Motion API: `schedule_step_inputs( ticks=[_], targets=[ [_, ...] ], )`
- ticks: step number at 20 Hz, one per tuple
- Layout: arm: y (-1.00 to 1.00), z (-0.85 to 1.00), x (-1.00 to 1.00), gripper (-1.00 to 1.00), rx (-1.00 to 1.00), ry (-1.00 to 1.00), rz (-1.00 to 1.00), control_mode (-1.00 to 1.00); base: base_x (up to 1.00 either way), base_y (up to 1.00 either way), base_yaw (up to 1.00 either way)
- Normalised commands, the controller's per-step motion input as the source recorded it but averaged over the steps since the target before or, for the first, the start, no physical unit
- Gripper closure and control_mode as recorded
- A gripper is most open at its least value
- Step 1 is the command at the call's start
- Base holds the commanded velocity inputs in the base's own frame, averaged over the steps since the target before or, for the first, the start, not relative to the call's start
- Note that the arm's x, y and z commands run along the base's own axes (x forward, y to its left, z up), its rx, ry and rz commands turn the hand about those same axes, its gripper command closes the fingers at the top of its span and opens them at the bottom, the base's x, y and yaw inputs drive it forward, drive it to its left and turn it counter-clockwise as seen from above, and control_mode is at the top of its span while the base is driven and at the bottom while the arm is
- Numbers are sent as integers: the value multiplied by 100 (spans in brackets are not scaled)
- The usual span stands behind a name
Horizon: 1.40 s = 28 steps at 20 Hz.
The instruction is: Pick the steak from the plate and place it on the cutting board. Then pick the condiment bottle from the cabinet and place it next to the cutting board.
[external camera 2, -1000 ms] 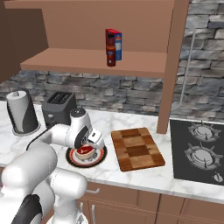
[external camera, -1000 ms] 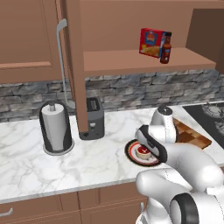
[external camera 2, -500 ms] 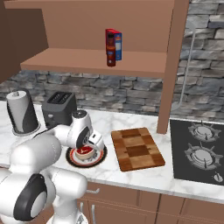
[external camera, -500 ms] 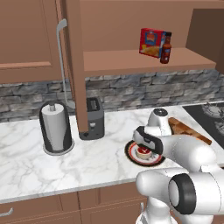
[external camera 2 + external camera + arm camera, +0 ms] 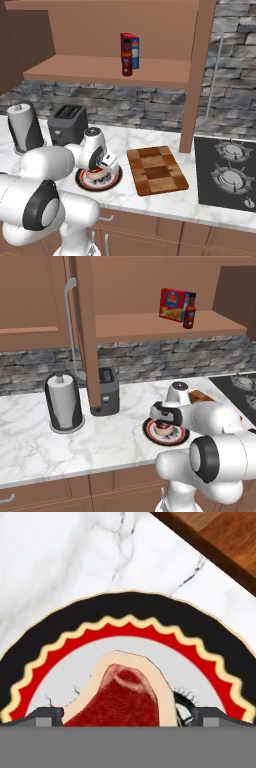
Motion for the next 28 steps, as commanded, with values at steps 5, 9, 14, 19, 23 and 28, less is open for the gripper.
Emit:
schedule_step_inputs(
  ticks=[5, 9, 14, 19, 23, 28],
  targets=[
    [8, -38, 0, -100, 0, -3, -3, -100, 0, 0, 0],
    [8, -33, 0, -100, 0, -3, -3, -100, 0, 0, 0],
    [9, -35, 0, -100, 0, 0, -3, -100, 0, 0, 0],
    [5, -27, -9, -100, 0, 0, -1, -100, 0, 0, 0],
    [1, -23, -14, -100, 0, 0, 0, -100, 0, 0, 0],
    [0, -19, -14, -100, 0, 0, 0, -100, 0, 0, 0]
  ],
)
